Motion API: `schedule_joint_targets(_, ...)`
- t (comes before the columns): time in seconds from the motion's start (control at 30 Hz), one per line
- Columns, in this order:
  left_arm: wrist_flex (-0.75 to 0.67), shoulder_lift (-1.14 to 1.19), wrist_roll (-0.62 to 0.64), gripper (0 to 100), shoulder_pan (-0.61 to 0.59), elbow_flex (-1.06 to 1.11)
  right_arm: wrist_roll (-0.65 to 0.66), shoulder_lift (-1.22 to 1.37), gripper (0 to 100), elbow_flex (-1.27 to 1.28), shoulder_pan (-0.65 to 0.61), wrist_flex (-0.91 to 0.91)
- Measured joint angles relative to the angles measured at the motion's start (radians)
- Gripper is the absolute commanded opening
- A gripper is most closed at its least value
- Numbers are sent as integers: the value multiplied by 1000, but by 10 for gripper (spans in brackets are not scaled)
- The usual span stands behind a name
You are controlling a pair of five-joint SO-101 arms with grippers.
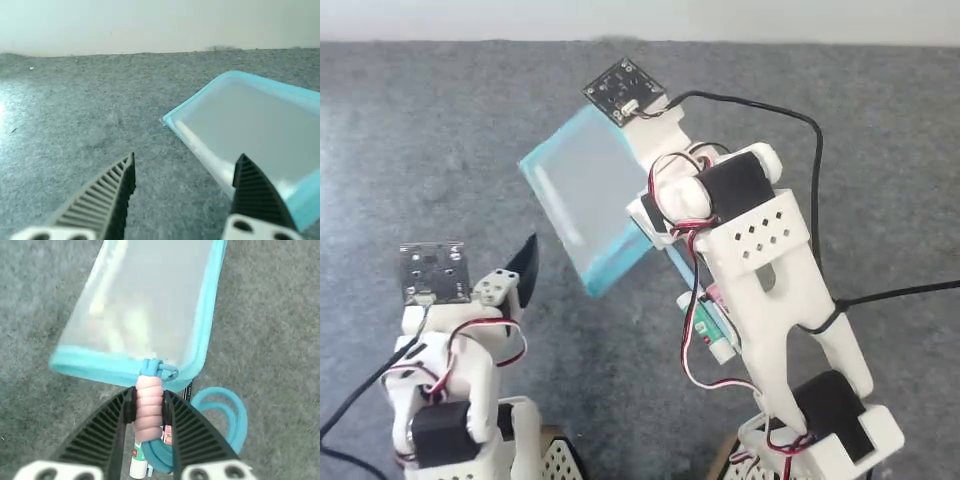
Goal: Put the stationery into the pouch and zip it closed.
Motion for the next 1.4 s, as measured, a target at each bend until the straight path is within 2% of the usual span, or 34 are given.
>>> schedule_joint_targets(0.13, 0, 0, -2, 347, 55, 11, 0, 0, 6, -74, 0, 15)
schedule_joint_targets(0.5, 0, 0, -2, 345, 57, 12, 0, 0, 6, -141, 0, 81)
schedule_joint_targets(0.73, -152, 6, -2, 345, 11, 141, 0, 0, 6, -169, 0, 109)
schedule_joint_targets(1.2, -285, 6, -11, 312, 8, 264, 0, 0, 6, -215, 0, 112)
schedule_joint_targets(1.27, -305, 5, -9, 290, 9, 285, 0, 0, 7, -215, -2, 112)
schedule_joint_targets(1.4, -324, 6, -14, 152, 9, 305, 0, 0, 7, -213, -3, 114)
